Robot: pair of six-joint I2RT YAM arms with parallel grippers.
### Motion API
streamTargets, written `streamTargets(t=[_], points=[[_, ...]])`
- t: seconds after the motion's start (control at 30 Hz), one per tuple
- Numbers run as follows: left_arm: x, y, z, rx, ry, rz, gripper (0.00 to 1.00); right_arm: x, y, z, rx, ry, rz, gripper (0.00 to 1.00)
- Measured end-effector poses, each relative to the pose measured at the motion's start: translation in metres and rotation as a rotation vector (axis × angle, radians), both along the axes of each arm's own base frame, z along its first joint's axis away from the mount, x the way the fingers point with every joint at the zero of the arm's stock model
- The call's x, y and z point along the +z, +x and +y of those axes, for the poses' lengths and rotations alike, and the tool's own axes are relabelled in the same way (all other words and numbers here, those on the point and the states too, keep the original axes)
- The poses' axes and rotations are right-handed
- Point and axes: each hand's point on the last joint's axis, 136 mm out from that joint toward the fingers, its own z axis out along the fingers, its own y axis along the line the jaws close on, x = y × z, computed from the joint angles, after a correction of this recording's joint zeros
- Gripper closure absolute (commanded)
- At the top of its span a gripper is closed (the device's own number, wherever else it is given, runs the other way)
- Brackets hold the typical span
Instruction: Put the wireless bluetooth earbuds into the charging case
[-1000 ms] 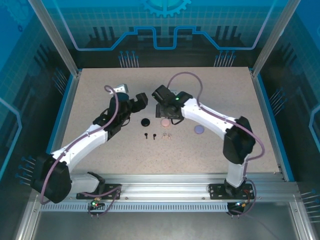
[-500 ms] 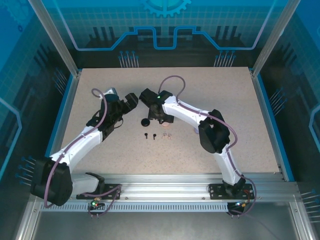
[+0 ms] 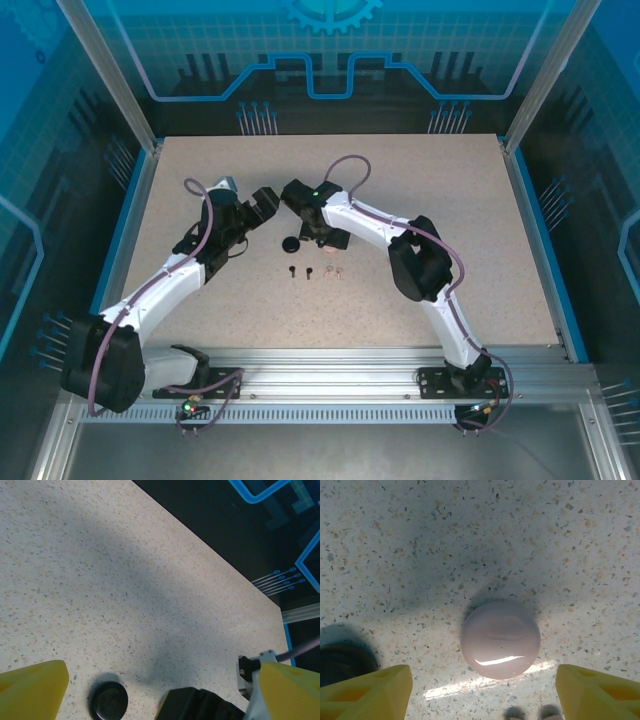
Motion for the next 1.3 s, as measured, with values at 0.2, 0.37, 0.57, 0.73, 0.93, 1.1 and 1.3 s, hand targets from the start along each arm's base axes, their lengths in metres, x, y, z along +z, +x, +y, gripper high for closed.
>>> streamTargets(t=[0.2,0.37,0.57,0.73,0.93,1.1,1.3], points=[[0.006,0.002,-0.005,-0.024,-0.019,-0.021,0.01,-0.011,0.001,-0.003,-0.011,0.003,0.020,0.24],[0.008,0.002,-0.008,-0.037,-0.027,-0.028,0.01,-0.018,0.001,-0.005,-0.019,0.011,0.032,0.24],[0.009,0.002,-0.010,-0.047,-0.033,-0.033,0.01,-0.025,0.004,-0.007,-0.029,0.018,0.036,0.26],[0.010,0.002,-0.011,-0.052,-0.037,-0.037,0.01,-0.034,0.004,-0.006,-0.038,0.032,0.047,0.29],[0.011,0.002,-0.012,-0.057,-0.040,-0.042,0.01,-0.042,0.006,-0.005,-0.041,0.036,0.054,0.33],[0.012,0.003,-0.012,-0.058,-0.042,-0.046,0.01,-0.042,0.006,-0.005,-0.040,0.038,0.053,0.33],[0.011,0.002,-0.015,-0.072,-0.045,-0.042,0.01,-0.042,0.007,-0.006,-0.038,0.040,0.053,0.47]])
